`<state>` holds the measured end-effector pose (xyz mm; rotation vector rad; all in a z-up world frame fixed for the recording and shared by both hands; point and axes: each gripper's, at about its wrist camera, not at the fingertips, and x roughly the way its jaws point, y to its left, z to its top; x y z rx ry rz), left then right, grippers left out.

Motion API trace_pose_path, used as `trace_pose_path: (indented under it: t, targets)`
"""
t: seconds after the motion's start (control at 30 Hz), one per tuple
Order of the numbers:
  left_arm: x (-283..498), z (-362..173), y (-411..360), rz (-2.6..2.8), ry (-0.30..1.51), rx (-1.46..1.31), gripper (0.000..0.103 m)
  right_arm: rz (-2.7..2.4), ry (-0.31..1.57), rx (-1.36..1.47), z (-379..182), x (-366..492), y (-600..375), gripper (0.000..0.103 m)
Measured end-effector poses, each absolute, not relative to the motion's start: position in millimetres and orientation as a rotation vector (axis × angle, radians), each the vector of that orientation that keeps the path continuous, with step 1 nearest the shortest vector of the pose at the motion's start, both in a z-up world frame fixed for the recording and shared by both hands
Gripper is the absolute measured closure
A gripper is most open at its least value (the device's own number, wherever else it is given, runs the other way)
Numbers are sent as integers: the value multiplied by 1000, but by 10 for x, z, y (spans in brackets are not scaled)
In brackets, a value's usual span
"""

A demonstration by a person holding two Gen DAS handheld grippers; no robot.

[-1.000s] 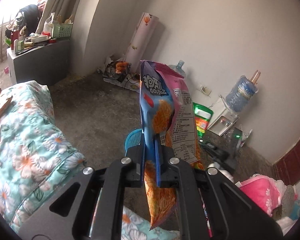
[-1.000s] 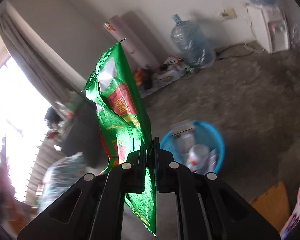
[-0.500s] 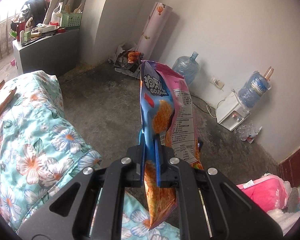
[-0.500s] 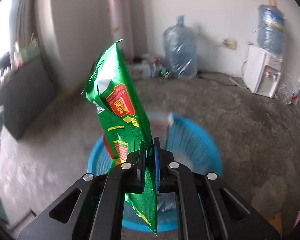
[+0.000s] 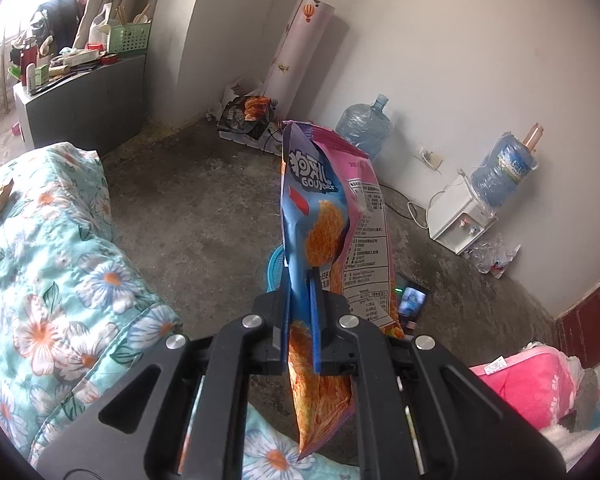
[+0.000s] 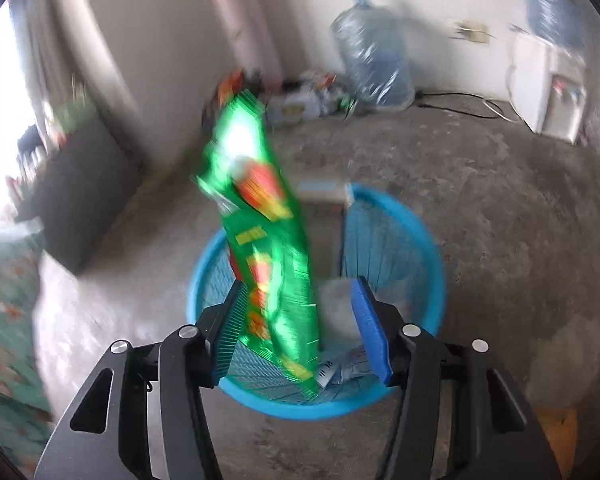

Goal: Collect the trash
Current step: 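Open the right tool to drop the green snack bag into the wastebasket, then open the left tool to drop the pink-and-blue bag into the wastebasket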

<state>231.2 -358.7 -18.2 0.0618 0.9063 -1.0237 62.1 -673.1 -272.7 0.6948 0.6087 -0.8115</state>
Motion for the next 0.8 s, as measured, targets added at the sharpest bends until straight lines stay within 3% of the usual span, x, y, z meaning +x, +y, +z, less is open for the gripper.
trace_pose_path:
  t: [0.17,0.33,0.5,0.8]
  targets:
    - [2339,-284,-3907,-1029,956,100,97,-858,459,858,-2518,-137,-6661,50]
    - [2562,-702,-4477,-991,1185,47,97,-871,388,952,-2469,-581,-6662,50]
    - [2845,-1373,-5060,-942,1465,-176,97,-863,361,958,-2435,-735,-6700,50]
    - [3030,-2798,-5843,-690,1633,-281,96,-897,294,1049,-2467,-991,-6890,50]
